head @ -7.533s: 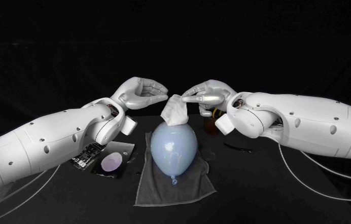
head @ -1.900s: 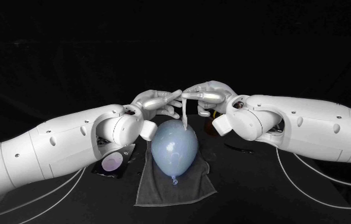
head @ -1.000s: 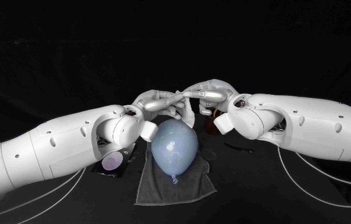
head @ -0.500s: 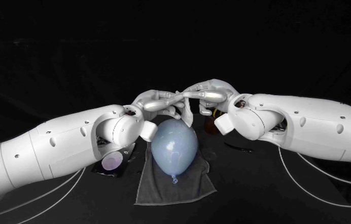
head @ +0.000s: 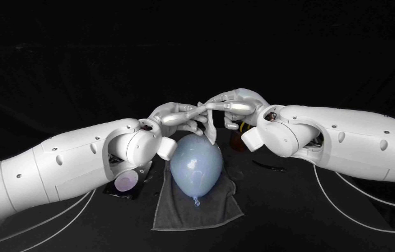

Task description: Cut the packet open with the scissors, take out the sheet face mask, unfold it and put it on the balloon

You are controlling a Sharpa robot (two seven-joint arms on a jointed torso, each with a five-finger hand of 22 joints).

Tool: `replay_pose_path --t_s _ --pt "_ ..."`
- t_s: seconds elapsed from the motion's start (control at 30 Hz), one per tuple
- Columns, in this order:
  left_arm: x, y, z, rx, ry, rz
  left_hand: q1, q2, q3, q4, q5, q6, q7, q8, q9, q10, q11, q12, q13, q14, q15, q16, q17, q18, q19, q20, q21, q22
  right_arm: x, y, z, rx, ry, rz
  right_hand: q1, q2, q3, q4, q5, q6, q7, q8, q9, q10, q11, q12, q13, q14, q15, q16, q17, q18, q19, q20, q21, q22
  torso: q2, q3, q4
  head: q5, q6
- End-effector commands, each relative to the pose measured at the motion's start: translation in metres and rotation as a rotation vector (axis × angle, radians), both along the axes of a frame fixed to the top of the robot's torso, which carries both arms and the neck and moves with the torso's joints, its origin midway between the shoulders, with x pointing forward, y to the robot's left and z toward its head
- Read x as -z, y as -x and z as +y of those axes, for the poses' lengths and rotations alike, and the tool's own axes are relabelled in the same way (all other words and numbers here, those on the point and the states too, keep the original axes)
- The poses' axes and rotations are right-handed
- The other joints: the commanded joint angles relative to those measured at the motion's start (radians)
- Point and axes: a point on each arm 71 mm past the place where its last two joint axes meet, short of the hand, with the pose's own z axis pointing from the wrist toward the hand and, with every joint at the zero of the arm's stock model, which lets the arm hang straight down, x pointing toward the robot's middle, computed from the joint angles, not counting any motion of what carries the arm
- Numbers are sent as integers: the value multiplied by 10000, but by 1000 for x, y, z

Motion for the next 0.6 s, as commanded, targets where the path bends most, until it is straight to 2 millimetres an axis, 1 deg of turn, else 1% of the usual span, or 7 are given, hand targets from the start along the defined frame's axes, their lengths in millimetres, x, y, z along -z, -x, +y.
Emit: replay_pose_path --t_s 0.03,0.1,0.2,0.27,0.3,0.47,0.6 --pt "-5 1 -5 292 263 -154 -5 135 -36 -39 -20 13 39 -46 -19 -17 43 -50 -14 -39 40 53 16 187 -99 6 31 17 2 4 6 -475 69 43 10 75 65 7 33 57 -22 27 266 918 -69 34 2411 1043 -83 43 2632 135 19 7 6 773 -2 -3 -3 8 -11" --pt "-5 1 -5 294 297 -200 144 256 42 -73 -19 24 20 -53 -30 -23 25 -59 -17 -54 26 68 18 196 -108 9 37 24 2 3 6 -471 94 62 10 75 65 7 33 57 -22 27 266 918 -69 34 2411 1043 -83 43 2632 135 19 7 6 773 -5 -3 -3 22 -16" --pt "-6 1 -5 268 412 -301 563 504 298 -189 -17 61 -55 -57 -47 -30 -31 -99 -35 -84 -14 85 18 211 -124 1 61 43 2 3 6 -463 136 85 -1 84 77 -10 33 48 -21 36 271 920 -68 37 2414 1043 -82 43 2632 130 28 8 28 783 -5 -3 -5 18 -24" --pt "-7 1 -6 221 510 -370 943 724 577 -335 -16 134 -143 -29 -43 23 -92 -128 -55 -104 -61 94 13 218 -138 -20 96 70 2 3 6 -453 167 102 -1 84 77 -10 33 48 -21 36 271 920 -68 37 2414 1043 -82 43 2632 130 28 8 28 783 -4 -4 -5 18 -24" --pt "-7 1 -6 192 546 -404 973 739 607 -345 -17 140 -144 -27 -43 35 -93 -135 -60 -106 -64 95 12 218 -140 -25 105 77 2 3 5 -446 182 111 -1 84 77 -10 33 48 -21 36 271 920 -68 37 2414 1043 -82 43 2632 130 28 8 28 783 -2 -7 -7 22 -24" --pt "-9 0 -5 -27 726 -572 1492 950 1159 -711 -13 294 -255 106 30 316 -193 -202 -116 -100 -157 98 -16 224 -157 -107 275 197 3 3 5 -428 247 148 -7 87 79 -14 32 46 -21 40 273 920 -68 38 2415 1043 -82 43 2632 128 32 8 39 788 3 -6 -2 47 -51" --pt "-10 -1 -4 -169 765 -652 1460 895 1510 -799 -11 377 -311 226 117 576 -248 -270 -163 -42 -202 99 -47 215 -202 -161 448 323 3 3 5 -424 279 148 -8 87 80 -15 32 45 -21 40 274 921 -67 40 2417 1043 -82 43 2632 129 31 8 36 787 3 -6 1 52 -57"
